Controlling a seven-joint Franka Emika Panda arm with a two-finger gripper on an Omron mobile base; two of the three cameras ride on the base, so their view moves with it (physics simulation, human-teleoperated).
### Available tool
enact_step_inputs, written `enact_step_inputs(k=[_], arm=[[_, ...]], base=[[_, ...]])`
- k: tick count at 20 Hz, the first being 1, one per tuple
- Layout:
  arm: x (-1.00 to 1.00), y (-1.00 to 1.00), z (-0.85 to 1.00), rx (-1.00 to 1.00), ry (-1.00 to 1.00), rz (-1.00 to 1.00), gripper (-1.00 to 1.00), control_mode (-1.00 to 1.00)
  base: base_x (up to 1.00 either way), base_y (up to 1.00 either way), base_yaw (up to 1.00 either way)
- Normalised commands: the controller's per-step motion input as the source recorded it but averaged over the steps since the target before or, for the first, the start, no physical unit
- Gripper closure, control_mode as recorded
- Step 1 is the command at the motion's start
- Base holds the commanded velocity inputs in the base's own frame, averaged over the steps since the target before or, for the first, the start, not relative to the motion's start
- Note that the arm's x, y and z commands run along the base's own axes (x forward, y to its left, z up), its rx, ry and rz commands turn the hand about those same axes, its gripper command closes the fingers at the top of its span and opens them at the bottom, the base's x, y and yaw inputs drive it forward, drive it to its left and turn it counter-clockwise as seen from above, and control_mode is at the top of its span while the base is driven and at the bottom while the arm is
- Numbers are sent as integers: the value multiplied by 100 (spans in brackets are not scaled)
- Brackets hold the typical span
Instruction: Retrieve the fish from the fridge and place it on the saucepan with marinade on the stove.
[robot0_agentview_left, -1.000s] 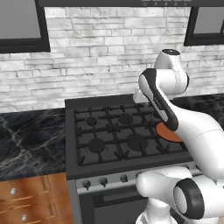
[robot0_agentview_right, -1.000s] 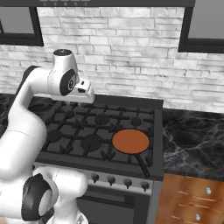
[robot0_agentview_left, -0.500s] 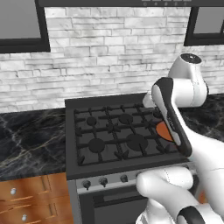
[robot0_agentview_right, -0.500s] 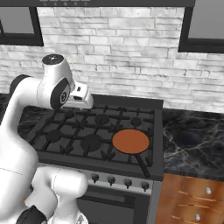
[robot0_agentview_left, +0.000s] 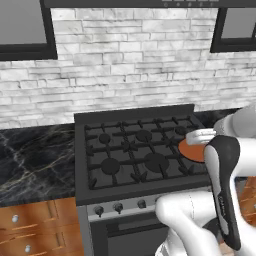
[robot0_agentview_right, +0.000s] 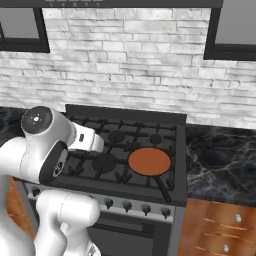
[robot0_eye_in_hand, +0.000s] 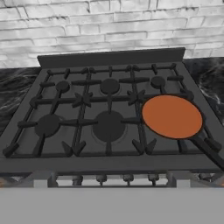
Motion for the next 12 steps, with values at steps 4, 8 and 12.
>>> enact_step_inputs(k=[4,8,12], arm=[[-57,-3,0,1,-5,0,-100,-100],[-8,0,0,0,0,0,-100,-100],[0,0,0,0,0,0,-100,100]], base=[[0,0,0],[0,0,0],[0,0,0]])
